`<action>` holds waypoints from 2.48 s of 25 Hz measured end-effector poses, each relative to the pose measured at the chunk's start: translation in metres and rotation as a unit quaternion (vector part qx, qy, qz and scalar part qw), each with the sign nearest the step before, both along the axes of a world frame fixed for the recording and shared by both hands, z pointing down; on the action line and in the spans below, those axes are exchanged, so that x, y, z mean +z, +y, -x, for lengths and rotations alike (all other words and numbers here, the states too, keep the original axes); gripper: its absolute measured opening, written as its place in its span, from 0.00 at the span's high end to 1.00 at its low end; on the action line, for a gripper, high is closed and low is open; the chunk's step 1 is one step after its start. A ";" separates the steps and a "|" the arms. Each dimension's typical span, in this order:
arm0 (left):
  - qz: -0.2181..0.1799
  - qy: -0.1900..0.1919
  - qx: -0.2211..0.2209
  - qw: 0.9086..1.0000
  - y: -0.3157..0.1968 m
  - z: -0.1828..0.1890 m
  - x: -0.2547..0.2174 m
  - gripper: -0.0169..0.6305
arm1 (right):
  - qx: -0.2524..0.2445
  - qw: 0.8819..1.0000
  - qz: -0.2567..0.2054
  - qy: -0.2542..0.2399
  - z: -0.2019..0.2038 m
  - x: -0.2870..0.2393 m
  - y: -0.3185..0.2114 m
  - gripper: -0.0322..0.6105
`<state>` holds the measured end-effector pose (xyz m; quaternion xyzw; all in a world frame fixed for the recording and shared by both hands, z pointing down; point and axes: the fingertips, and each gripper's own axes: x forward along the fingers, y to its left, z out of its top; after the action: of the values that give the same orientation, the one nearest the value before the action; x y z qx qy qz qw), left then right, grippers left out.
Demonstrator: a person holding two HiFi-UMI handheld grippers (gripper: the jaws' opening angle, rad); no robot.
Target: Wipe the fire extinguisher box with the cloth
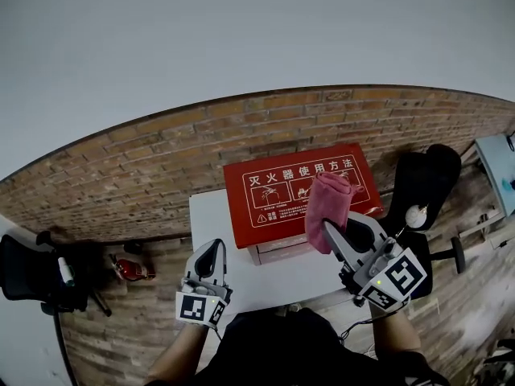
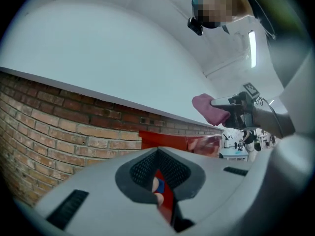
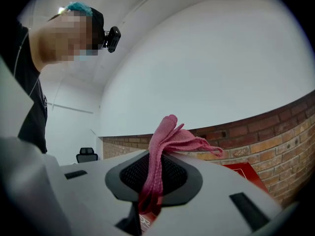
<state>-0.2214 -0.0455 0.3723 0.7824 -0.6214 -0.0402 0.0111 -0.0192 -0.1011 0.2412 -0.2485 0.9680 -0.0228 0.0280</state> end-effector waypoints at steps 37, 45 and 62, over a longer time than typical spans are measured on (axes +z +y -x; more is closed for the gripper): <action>0.021 0.033 -0.004 0.999 -0.040 0.008 0.039 0.93 | 0.097 0.850 0.333 0.397 -0.118 0.063 -0.211 0.85; 0.019 0.035 -0.001 0.999 -0.041 0.011 0.045 0.93 | 0.084 0.831 0.341 0.432 -0.102 0.082 -0.212 0.85; 0.027 0.021 0.012 0.999 -0.043 0.004 0.047 0.93 | 0.051 0.834 0.376 0.400 -0.076 0.089 -0.200 0.85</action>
<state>-0.2250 -0.0885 0.4191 0.7881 -0.6126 -0.0401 0.0459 0.0568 -0.3012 0.3304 -0.2764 0.7976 -0.2821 -0.4560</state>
